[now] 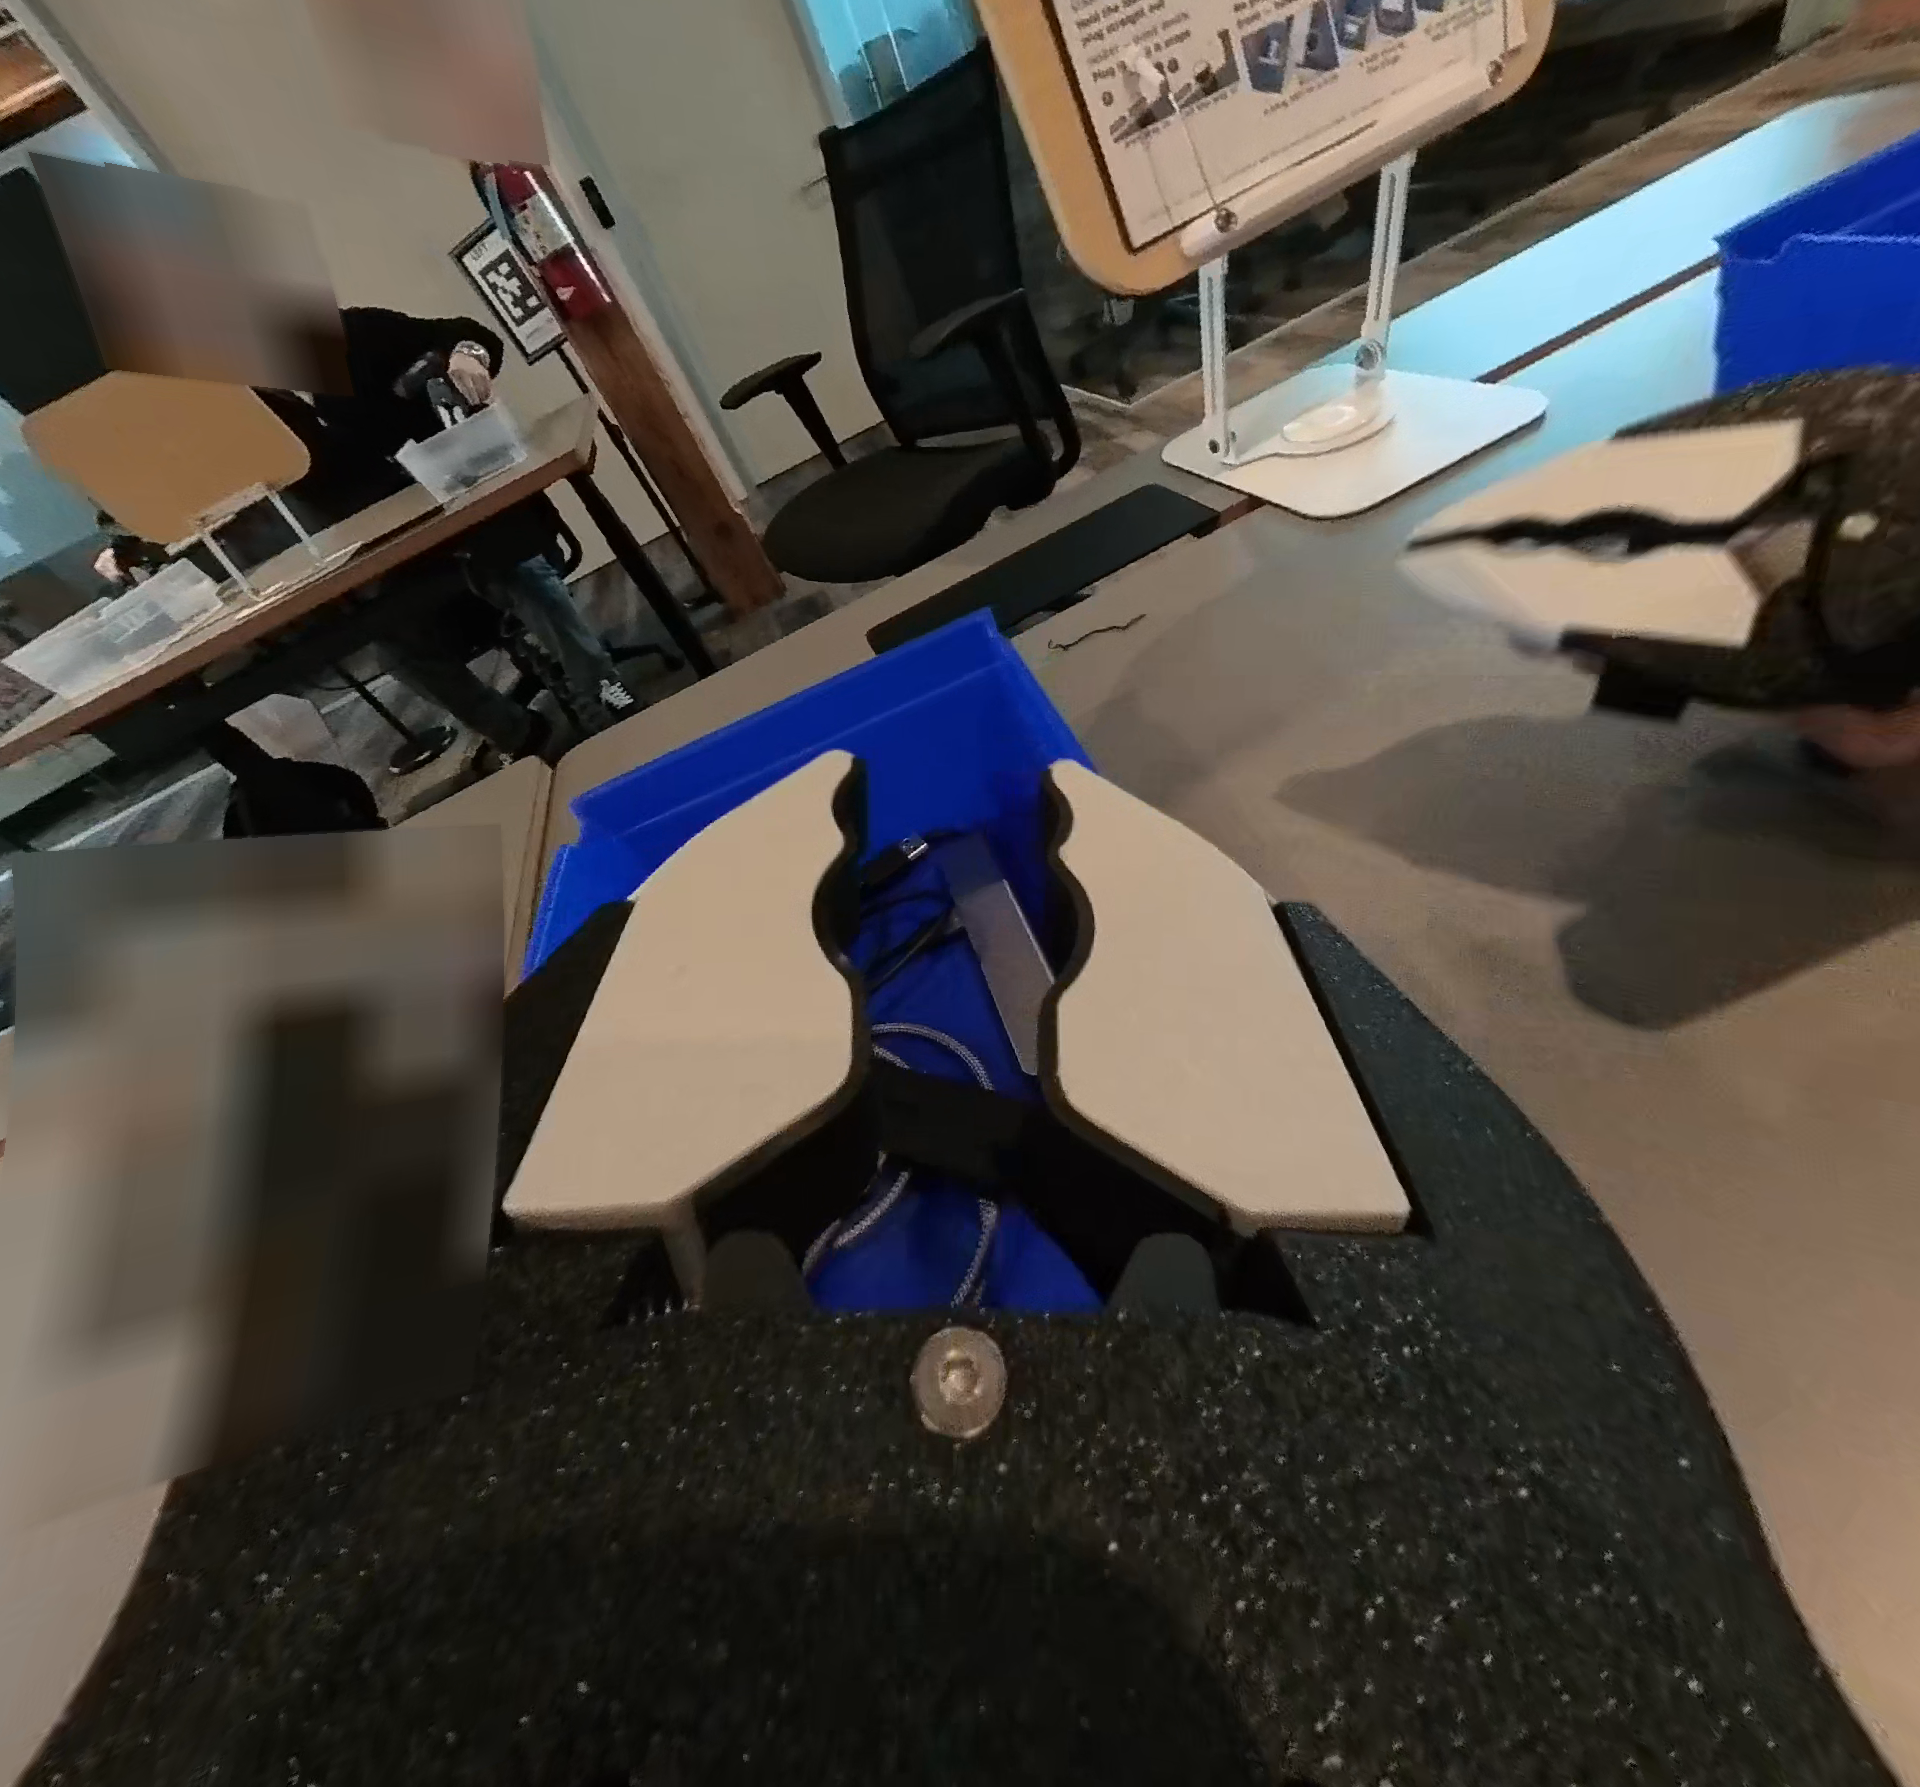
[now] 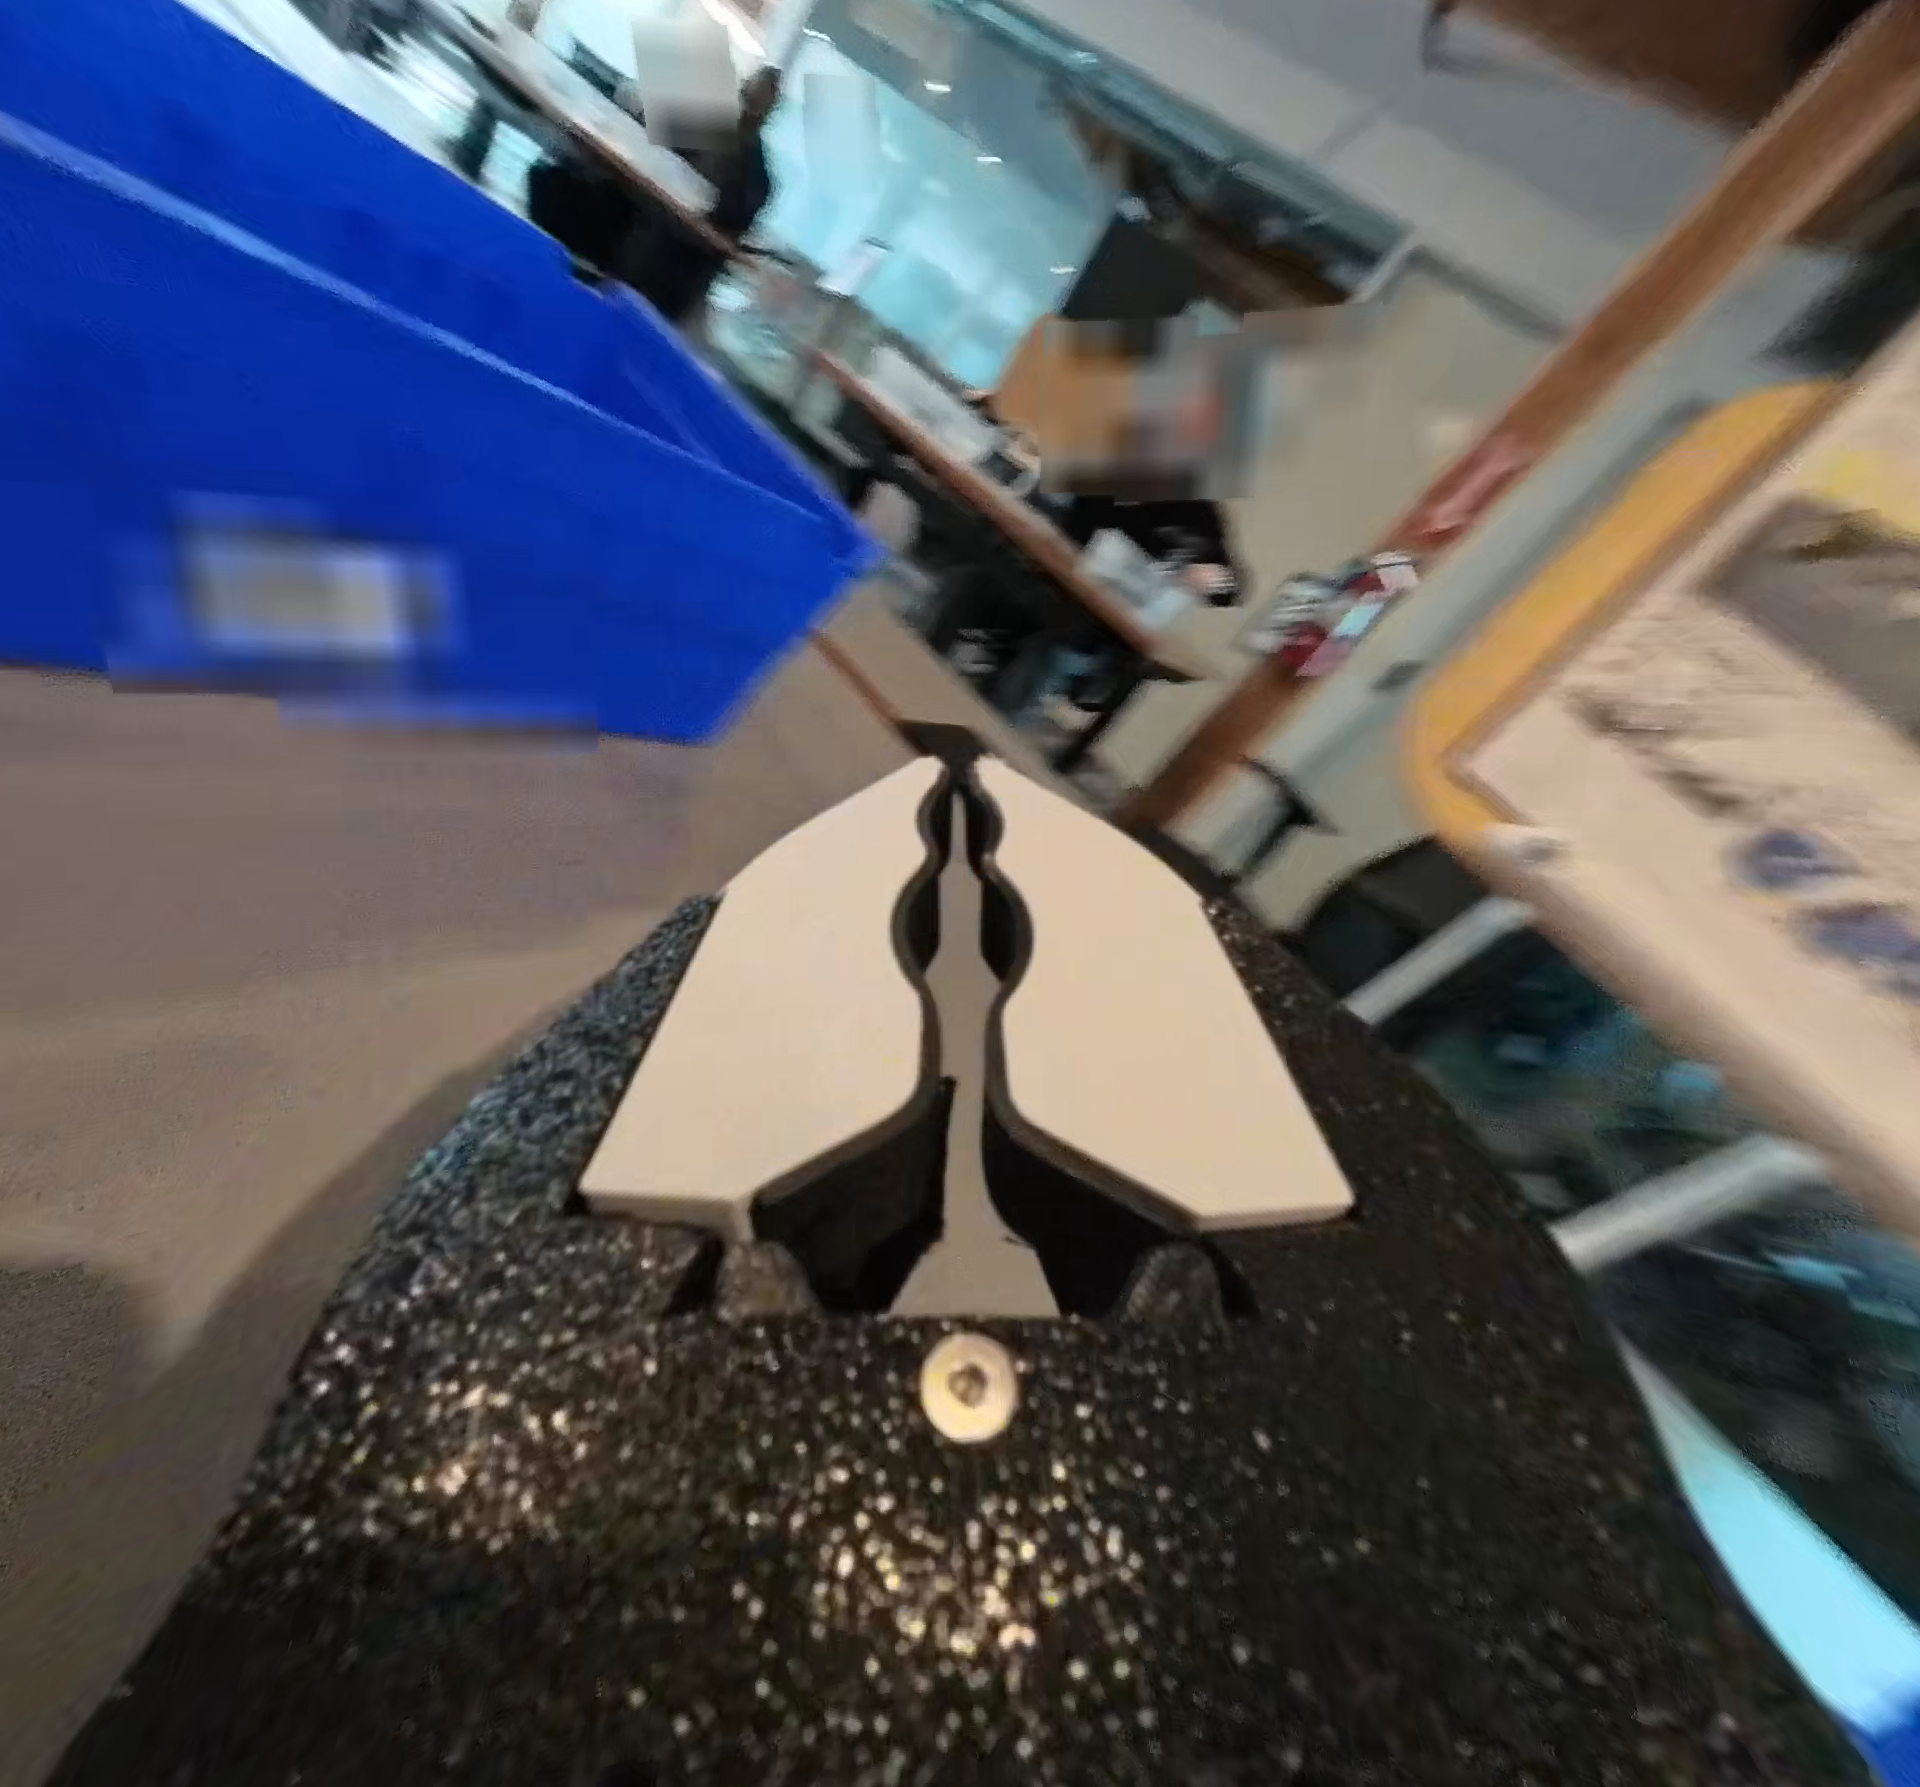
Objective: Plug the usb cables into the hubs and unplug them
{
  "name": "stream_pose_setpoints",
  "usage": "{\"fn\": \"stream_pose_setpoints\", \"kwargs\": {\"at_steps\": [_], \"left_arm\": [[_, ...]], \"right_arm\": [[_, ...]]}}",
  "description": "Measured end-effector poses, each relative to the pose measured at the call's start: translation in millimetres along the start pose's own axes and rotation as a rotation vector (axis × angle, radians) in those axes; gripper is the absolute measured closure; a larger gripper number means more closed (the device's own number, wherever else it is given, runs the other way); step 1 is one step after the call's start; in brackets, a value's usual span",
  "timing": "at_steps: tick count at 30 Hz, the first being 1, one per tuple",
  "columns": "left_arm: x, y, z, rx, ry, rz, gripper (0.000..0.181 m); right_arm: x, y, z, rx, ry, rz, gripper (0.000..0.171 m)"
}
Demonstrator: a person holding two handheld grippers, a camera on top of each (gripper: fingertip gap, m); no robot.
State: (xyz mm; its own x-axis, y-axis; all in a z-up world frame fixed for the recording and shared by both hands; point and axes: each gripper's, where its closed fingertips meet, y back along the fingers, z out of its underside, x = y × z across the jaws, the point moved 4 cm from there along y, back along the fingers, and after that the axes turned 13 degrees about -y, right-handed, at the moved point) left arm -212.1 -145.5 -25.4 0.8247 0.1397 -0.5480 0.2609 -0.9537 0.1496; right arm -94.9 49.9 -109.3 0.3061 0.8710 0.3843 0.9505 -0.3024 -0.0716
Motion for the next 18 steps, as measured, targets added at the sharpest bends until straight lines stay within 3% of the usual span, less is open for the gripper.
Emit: {"fn": "stream_pose_setpoints", "kwargs": {"at_steps": [3, 8, 18], "left_arm": [[4.2, -0.4, -4.5, 0.005, -0.033, -0.003, 0.150], [4.2, 0.9, -7.1, 0.012, -0.037, -0.012, 0.150], [-10.5, 3.8, 6.7, -0.021, 0.009, -0.050, 0.149]], "right_arm": [[47.1, 15.7, 19.1, -0.039, 0.166, 0.161, 0.171], [107.2, 29.9, 46.0, -0.161, 0.132, 0.336, 0.171], [163.2, 50.1, 72.6, -0.266, 0.126, 0.501, 0.171]]}}
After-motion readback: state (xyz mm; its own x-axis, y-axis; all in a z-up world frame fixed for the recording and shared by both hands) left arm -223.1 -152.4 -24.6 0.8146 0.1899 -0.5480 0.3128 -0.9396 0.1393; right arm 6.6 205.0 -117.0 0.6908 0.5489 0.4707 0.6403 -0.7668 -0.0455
